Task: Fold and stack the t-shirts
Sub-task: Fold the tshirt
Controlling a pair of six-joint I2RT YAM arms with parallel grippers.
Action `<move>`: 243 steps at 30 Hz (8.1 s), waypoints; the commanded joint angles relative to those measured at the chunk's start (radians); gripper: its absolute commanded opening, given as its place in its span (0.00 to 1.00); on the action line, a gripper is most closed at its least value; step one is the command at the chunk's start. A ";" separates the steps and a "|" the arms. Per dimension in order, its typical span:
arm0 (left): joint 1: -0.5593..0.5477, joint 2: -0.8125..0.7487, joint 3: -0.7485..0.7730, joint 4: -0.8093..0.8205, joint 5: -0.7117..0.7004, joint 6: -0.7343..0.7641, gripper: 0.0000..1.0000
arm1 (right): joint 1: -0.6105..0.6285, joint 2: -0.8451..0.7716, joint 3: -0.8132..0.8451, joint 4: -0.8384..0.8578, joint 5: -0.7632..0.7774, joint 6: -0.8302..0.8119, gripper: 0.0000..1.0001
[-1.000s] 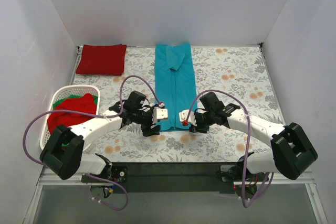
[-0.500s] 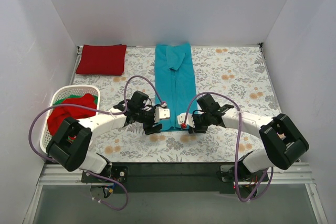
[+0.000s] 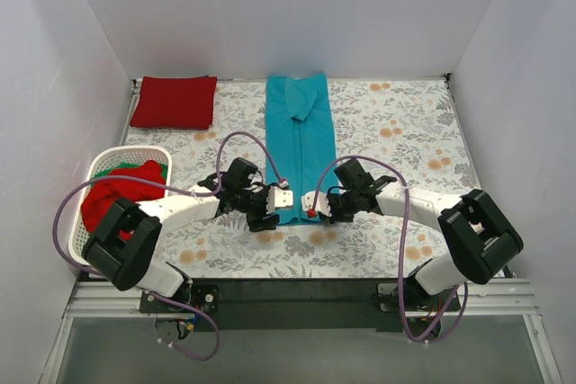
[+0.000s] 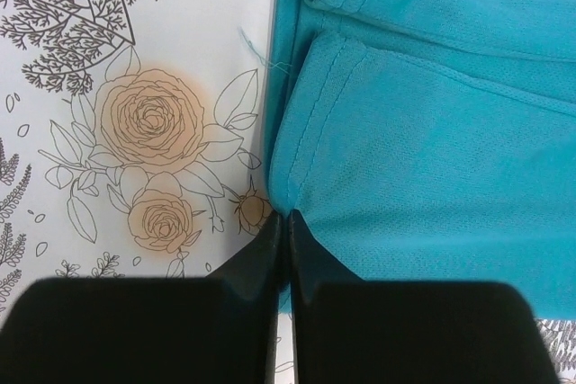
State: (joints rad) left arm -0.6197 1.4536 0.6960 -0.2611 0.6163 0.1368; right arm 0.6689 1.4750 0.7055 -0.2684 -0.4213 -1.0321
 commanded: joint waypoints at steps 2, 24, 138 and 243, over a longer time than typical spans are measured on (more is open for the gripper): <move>-0.028 0.020 -0.016 0.029 -0.004 0.021 0.55 | 0.003 0.062 0.012 -0.126 0.050 0.010 0.04; -0.048 0.074 0.074 -0.072 -0.115 0.008 0.00 | -0.008 0.022 0.193 -0.253 -0.025 0.104 0.01; 0.256 0.306 0.605 -0.613 0.284 -0.020 0.00 | -0.247 0.351 0.712 -0.670 -0.327 0.009 0.01; 0.140 -0.269 -0.176 0.055 0.054 0.079 0.56 | 0.069 -0.079 0.023 -0.038 0.096 0.142 0.41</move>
State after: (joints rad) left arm -0.4606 1.1690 0.5316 -0.3325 0.7048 0.1551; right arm 0.7219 1.3777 0.7471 -0.3801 -0.3450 -0.8684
